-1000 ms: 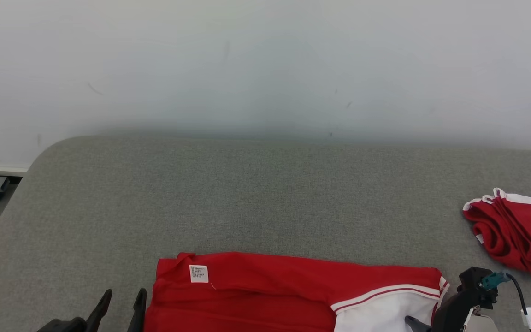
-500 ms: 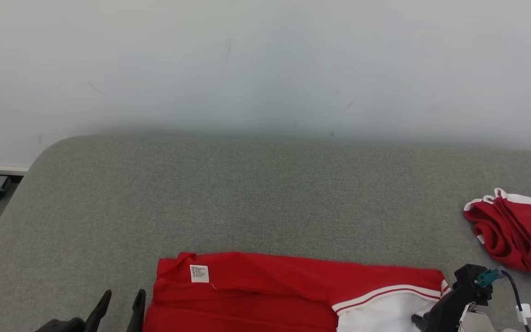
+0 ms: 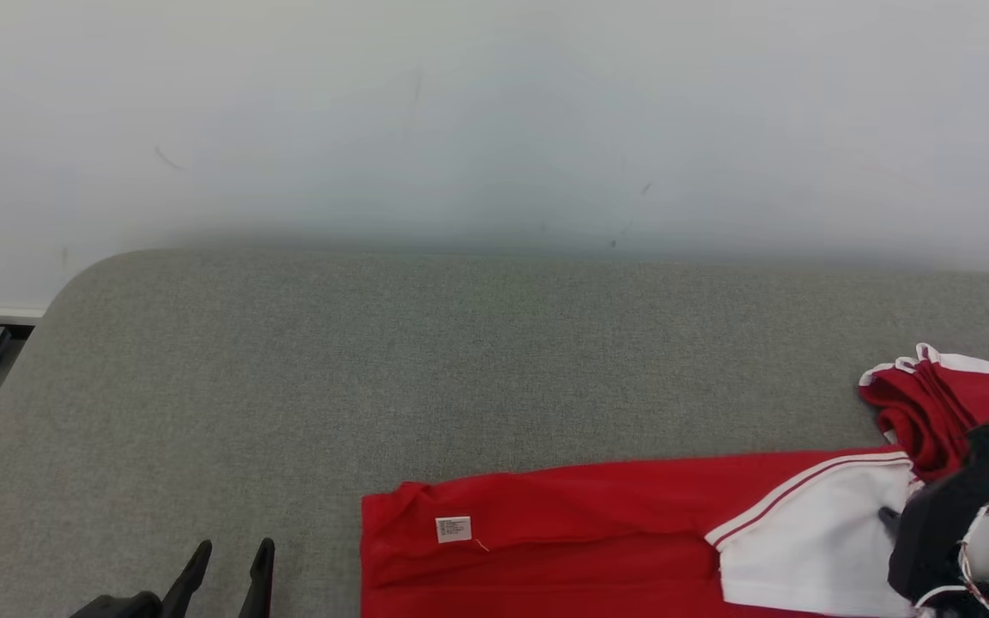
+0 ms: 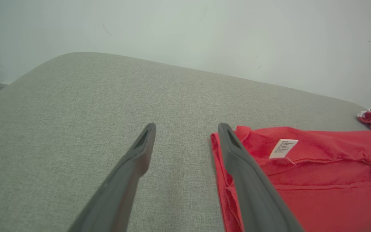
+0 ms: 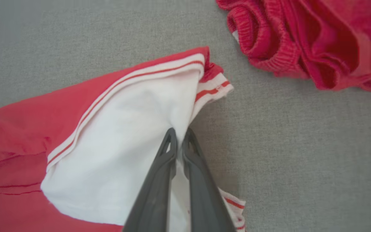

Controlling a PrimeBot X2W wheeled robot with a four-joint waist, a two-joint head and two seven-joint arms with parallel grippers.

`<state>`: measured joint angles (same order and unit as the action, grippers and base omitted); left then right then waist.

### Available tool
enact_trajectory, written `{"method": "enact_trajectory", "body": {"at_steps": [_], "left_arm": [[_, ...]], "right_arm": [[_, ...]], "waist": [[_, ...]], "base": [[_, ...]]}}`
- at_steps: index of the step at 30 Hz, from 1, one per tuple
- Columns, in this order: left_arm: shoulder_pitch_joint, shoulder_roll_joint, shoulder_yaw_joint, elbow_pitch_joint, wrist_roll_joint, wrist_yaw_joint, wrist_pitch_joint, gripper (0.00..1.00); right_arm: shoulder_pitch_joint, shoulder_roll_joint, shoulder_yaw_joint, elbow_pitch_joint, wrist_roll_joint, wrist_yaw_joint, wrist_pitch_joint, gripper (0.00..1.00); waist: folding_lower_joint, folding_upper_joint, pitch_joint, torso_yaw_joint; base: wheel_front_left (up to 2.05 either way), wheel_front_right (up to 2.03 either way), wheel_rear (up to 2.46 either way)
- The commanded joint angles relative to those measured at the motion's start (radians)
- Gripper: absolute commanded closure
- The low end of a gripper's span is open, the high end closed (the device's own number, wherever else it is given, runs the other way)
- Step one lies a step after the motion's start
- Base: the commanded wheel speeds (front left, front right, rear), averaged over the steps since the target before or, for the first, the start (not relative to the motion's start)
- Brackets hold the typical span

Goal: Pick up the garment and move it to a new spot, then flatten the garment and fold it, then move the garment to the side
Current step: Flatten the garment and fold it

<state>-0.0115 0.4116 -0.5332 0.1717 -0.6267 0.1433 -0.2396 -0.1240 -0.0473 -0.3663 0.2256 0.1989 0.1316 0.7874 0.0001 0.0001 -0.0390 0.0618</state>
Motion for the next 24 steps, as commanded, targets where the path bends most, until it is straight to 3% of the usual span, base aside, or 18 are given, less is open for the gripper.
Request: {"method": "enact_trajectory", "body": {"at_steps": [1, 9, 17, 20, 24], "left_arm": [[-0.014, 0.003, 0.002, 0.003, -0.001, 0.0, -0.006, 0.0], [-0.015, -0.001, -0.001, 0.011, -0.004, -0.008, -0.01, 0.0], [-0.014, 0.006, -0.007, 0.016, -0.003, -0.012, -0.01, 0.0], [-0.017, 0.005, -0.014, 0.018, -0.001, -0.015, -0.007, 0.0], [-0.017, -0.001, -0.018, 0.019, -0.001, -0.018, -0.009, 0.0]], "right_arm": [[0.009, -0.007, -0.018, -0.027, -0.019, -0.002, 0.012, 1.0], [0.026, -0.006, -0.134, -0.224, -0.095, -0.002, 0.148, 1.0], [-0.017, -0.073, -0.229, -0.28, -0.138, -0.002, 0.224, 1.0], [-0.028, -0.107, -0.23, -0.285, -0.15, -0.002, 0.24, 1.0], [-0.002, -0.087, -0.184, -0.308, -0.126, -0.002, 0.268, 1.0]], "waist": [[-0.0001, -0.0001, 0.001, 0.0], [-0.0001, -0.0001, 0.007, 0.001], [-0.0001, -0.0001, 0.006, -0.002], [-0.0001, -0.0001, 0.006, -0.001], [-0.0001, -0.0001, 0.002, 0.005]], "base": [[0.0, 0.0, 0.0], [0.0, 0.0, 0.0], [0.0, 0.0, 0.0], [0.0, 0.0, 0.0], [0.0, 0.0, 0.0]]}}
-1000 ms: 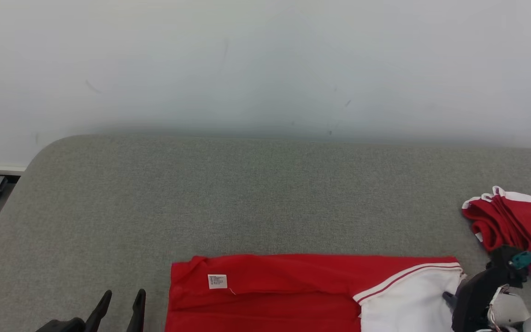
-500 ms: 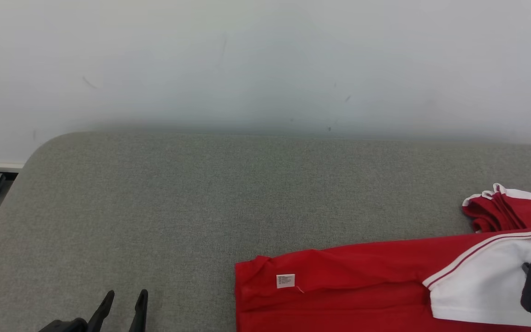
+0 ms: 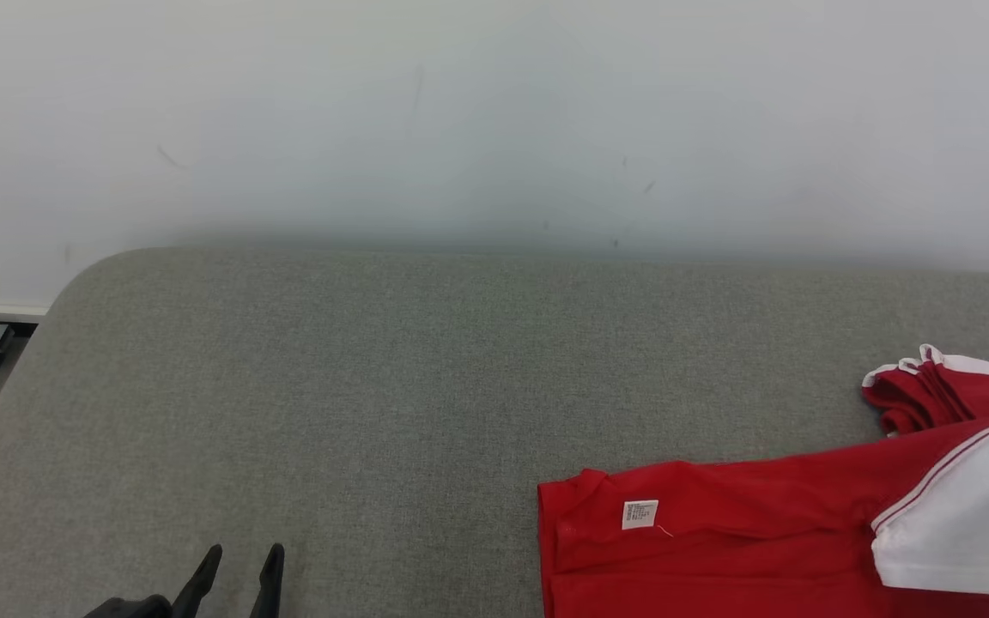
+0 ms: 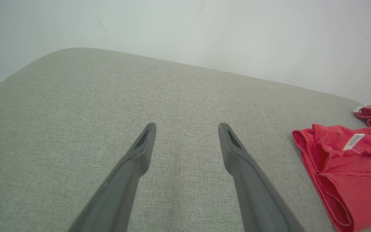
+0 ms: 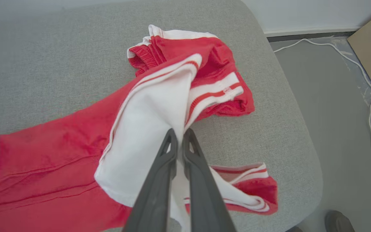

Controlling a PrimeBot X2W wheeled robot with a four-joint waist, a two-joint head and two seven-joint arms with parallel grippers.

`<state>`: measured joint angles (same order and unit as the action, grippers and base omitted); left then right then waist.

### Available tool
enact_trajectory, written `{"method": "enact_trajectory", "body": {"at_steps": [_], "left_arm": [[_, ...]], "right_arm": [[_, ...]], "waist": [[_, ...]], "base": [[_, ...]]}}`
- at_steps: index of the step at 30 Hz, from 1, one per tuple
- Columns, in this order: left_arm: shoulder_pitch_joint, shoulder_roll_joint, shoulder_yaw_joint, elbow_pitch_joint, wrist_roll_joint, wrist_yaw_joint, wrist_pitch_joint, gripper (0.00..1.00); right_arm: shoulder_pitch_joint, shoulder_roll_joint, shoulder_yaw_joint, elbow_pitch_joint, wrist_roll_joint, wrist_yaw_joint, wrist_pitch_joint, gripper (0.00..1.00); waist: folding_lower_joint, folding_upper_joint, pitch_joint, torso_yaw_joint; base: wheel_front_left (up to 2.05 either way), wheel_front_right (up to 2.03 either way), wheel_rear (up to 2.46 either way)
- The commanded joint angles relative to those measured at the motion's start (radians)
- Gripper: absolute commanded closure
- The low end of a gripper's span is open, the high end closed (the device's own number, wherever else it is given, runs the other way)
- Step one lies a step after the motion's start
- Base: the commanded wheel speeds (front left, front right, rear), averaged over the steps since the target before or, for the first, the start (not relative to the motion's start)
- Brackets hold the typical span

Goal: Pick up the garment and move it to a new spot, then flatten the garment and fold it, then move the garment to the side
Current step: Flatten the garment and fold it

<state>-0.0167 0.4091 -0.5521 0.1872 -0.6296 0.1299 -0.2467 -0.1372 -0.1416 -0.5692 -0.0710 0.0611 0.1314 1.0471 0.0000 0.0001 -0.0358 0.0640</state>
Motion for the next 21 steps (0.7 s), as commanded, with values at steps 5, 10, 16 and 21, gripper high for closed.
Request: {"method": "enact_trajectory", "body": {"at_steps": [5, 10, 16, 21], "left_arm": [[-0.009, -0.003, -0.003, 0.008, -0.002, -0.004, -0.003, 0.0], [-0.01, -0.006, -0.004, 0.01, -0.004, -0.005, -0.006, 0.0], [-0.015, -0.009, -0.008, 0.014, -0.004, -0.008, -0.007, 0.0], [-0.028, -0.012, -0.014, 0.018, -0.001, -0.011, -0.007, 0.0]], "right_arm": [[0.047, 0.031, 0.088, -0.044, 0.03, -0.002, 0.032, 1.0], [0.081, 0.058, 0.192, -0.07, 0.058, -0.002, 0.05, 1.0], [0.084, 0.075, 0.341, -0.062, 0.108, -0.002, 0.053, 1.0], [0.052, 0.087, 0.44, -0.016, 0.144, -0.002, 0.031, 1.0]], "waist": [[0.0, -0.0001, -0.002, 0.007], [0.0, -0.0001, -0.002, 0.01], [0.0, -0.0001, 0.001, 0.014], [0.0, -0.0001, 0.005, 0.021]], "base": [[0.0, 0.0, 0.0], [0.0, 0.0, 0.0], [0.0, 0.0, 0.0], [0.0, 0.0, 0.0]]}}
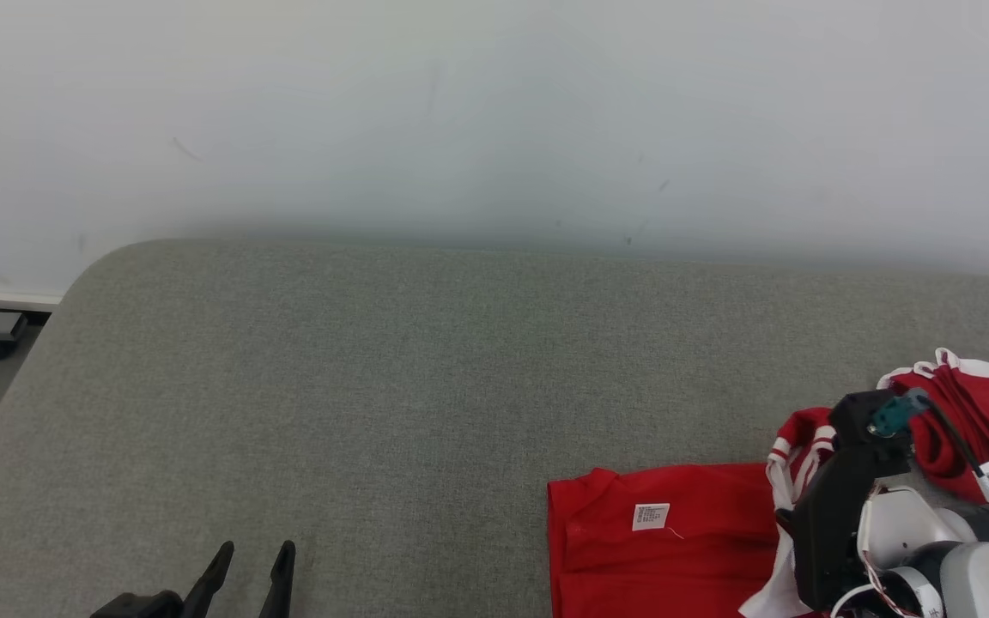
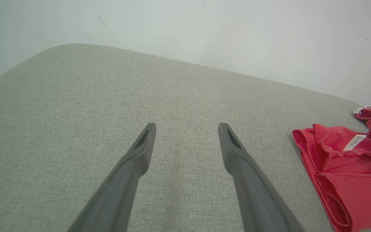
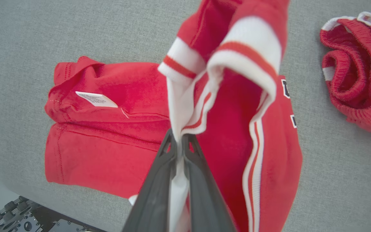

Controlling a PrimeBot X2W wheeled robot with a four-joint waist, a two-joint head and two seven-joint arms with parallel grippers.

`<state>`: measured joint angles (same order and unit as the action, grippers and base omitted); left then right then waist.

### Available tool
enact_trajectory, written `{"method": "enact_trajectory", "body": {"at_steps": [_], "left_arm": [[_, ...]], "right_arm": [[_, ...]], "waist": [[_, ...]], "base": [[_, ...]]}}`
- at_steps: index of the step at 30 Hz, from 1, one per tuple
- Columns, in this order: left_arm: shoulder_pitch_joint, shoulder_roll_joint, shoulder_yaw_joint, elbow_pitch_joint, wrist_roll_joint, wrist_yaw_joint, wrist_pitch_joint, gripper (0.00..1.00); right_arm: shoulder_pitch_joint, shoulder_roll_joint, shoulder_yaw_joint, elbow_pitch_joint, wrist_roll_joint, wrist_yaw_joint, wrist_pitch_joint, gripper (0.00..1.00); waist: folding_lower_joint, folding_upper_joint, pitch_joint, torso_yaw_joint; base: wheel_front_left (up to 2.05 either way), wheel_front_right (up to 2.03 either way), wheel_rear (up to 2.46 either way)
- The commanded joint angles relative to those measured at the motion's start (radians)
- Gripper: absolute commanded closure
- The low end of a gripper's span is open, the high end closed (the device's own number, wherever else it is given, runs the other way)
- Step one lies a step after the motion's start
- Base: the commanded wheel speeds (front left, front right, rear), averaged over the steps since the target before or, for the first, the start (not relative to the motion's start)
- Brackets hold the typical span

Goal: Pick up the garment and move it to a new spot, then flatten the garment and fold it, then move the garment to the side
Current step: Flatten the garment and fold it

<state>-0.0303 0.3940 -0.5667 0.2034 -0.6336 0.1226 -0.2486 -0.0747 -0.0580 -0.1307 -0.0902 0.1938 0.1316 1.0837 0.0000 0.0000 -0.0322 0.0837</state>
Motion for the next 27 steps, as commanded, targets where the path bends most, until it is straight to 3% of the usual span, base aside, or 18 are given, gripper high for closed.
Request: {"method": "enact_trajectory", "body": {"at_steps": [1, 13, 27], "left_arm": [[-0.016, 0.002, 0.0, 0.003, 0.003, -0.004, -0.006, 0.0], [-0.036, -0.003, -0.01, 0.016, -0.002, -0.007, -0.006, 0.0], [-0.058, -0.007, -0.022, 0.022, 0.001, -0.013, -0.003, 0.0]], "right_arm": [[-0.019, 0.004, 0.018, 0.015, 0.016, -0.002, -0.012, 1.0], [-0.103, 0.007, 0.232, 0.199, 0.13, -0.002, -0.103, 1.0], [-0.168, 0.007, 0.345, 0.329, 0.194, -0.002, -0.176, 1.0]], "waist": [[0.0, 0.0, 0.002, 0.003], [0.0, 0.0, 0.01, 0.027], [0.0, 0.0, 0.02, 0.058]], "base": [[0.0, 0.0, 0.0], [0.0, 0.0, 0.0], [0.0, 0.0, 0.0]]}}
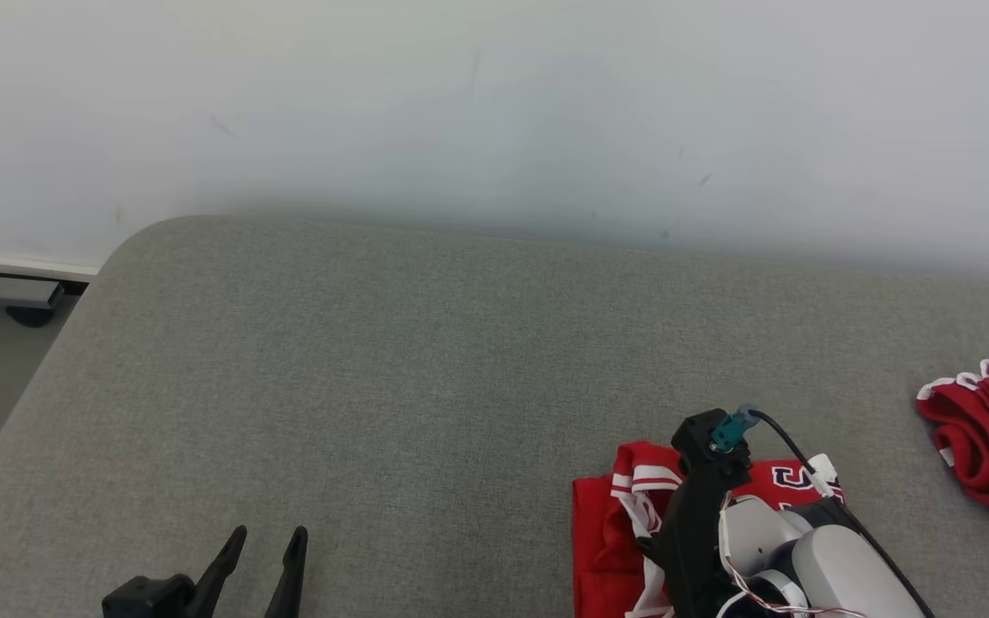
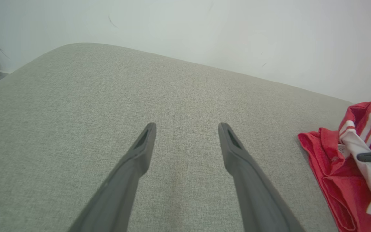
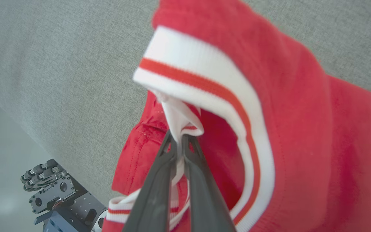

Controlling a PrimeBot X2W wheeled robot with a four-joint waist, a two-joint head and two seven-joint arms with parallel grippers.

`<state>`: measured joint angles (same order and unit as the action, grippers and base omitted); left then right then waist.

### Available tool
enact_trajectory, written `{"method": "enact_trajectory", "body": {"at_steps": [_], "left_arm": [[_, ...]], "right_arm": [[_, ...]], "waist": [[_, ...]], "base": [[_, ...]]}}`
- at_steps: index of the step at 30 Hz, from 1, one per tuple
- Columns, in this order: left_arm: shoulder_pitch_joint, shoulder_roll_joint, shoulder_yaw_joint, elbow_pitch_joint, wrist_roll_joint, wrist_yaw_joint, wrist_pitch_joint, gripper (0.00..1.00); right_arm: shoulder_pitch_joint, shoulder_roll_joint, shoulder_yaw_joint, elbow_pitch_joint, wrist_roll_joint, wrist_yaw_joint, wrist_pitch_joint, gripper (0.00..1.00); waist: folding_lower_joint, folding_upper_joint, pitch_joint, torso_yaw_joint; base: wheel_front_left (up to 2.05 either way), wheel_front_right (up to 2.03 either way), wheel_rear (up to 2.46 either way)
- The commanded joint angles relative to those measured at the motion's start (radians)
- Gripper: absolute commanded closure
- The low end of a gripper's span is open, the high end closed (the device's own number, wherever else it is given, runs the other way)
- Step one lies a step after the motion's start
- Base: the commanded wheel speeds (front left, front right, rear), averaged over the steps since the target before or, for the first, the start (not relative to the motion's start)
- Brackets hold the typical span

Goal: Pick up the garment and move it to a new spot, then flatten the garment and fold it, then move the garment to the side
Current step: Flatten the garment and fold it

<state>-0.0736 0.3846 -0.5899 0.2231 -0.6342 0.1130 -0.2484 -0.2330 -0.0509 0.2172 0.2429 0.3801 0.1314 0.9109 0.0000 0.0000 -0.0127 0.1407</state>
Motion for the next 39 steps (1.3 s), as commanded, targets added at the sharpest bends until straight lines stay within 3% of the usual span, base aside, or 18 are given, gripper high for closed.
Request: {"method": "enact_trajectory", "body": {"at_steps": [1, 10, 11, 12, 13, 25, 39], "left_arm": [[-0.016, 0.002, 0.001, 0.002, 0.001, -0.004, -0.003, 0.0], [-0.025, 0.0, -0.007, 0.007, 0.001, -0.005, -0.003, 0.0], [-0.025, 0.0, -0.008, 0.007, 0.0, -0.005, -0.004, 0.0], [-0.025, 0.001, -0.008, 0.008, -0.001, -0.005, -0.004, 0.0], [-0.025, 0.001, -0.009, 0.009, -0.001, -0.005, -0.004, 0.0], [-0.008, 0.006, -0.009, 0.009, -0.01, 0.0, -0.007, 0.0], [0.008, 0.019, -0.011, -0.016, -0.002, 0.011, -0.009, 0.0]], "right_arm": [[-0.011, 0.0, 0.006, 0.006, 0.012, -0.002, -0.007, 1.0], [-0.049, 0.0, 0.033, 0.084, 0.039, -0.002, -0.068, 1.0], [-0.053, 0.0, 0.033, 0.089, 0.044, -0.002, -0.078, 0.95], [-0.058, 0.0, 0.034, 0.094, 0.051, -0.002, -0.088, 0.51], [-0.06, 0.0, 0.032, 0.101, 0.059, -0.002, -0.096, 0.0], [-0.085, -0.001, 0.08, 0.07, 0.148, -0.002, -0.112, 0.0], [0.082, -0.001, -0.307, -0.167, -0.142, -0.002, -0.112, 0.0]], "waist": [[0.0, 0.0, 0.001, 0.002], [0.0, 0.0, 0.006, 0.013], [0.0, 0.0, 0.006, 0.013], [0.0, 0.0, 0.006, 0.014], [0.0, 0.0, 0.006, 0.014], [0.0, 0.0, -0.009, 0.002], [0.0, 0.0, -0.017, -0.059]], "base": [[0.0, 0.0, 0.0], [0.0, 0.0, 0.0], [0.0, 0.0, 0.0], [0.0, 0.0, 0.0], [0.0, 0.0, 0.0], [0.0, 0.0, 0.0], [0.0, 0.0, 0.0]]}}
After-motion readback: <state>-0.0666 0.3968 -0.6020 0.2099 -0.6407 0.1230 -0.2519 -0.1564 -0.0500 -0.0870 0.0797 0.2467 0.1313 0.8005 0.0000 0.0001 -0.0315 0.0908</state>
